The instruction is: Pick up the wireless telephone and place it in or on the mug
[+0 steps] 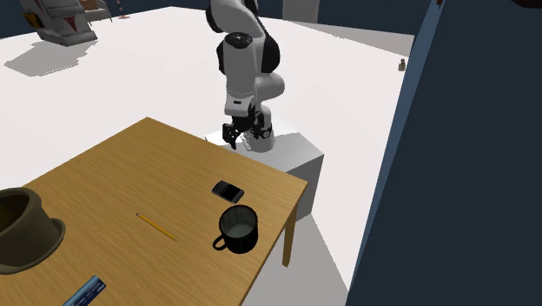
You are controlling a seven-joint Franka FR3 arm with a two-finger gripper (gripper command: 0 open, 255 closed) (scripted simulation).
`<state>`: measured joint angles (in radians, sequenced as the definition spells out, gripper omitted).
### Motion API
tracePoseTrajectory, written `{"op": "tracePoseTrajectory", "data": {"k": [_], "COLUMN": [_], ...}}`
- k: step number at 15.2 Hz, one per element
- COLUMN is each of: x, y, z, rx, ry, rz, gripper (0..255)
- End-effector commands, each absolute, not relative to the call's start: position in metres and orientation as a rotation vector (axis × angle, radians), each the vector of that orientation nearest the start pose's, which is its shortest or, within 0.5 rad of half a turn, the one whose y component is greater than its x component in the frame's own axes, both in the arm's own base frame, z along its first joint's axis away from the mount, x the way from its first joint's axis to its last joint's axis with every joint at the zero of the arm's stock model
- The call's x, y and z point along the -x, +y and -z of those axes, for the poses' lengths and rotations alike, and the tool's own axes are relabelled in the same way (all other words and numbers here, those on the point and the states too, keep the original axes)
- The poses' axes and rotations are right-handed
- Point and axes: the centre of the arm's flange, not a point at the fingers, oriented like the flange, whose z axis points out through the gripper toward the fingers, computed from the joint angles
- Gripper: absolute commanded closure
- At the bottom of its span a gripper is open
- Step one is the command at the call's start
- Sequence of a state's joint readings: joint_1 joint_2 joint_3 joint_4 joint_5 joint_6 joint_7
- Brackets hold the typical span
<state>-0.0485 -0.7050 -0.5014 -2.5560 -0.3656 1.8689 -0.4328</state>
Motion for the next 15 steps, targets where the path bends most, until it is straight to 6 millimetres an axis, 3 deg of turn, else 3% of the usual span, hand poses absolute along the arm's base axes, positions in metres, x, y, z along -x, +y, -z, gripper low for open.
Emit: {"op": "tracePoseTrajectory", "data": {"k": [1, 11, 15], "x": [-0.288, -0.31, -0.311], "y": [-0.238, -0.348, -0.35], "z": [-0.447, -0.373, -0.356], "rx": [3.147, 3.103, 3.102], "ry": [-0.214, -0.398, -0.402], "rz": [-0.045, 0.013, 0.014], "gripper": [0, 0, 0]}}
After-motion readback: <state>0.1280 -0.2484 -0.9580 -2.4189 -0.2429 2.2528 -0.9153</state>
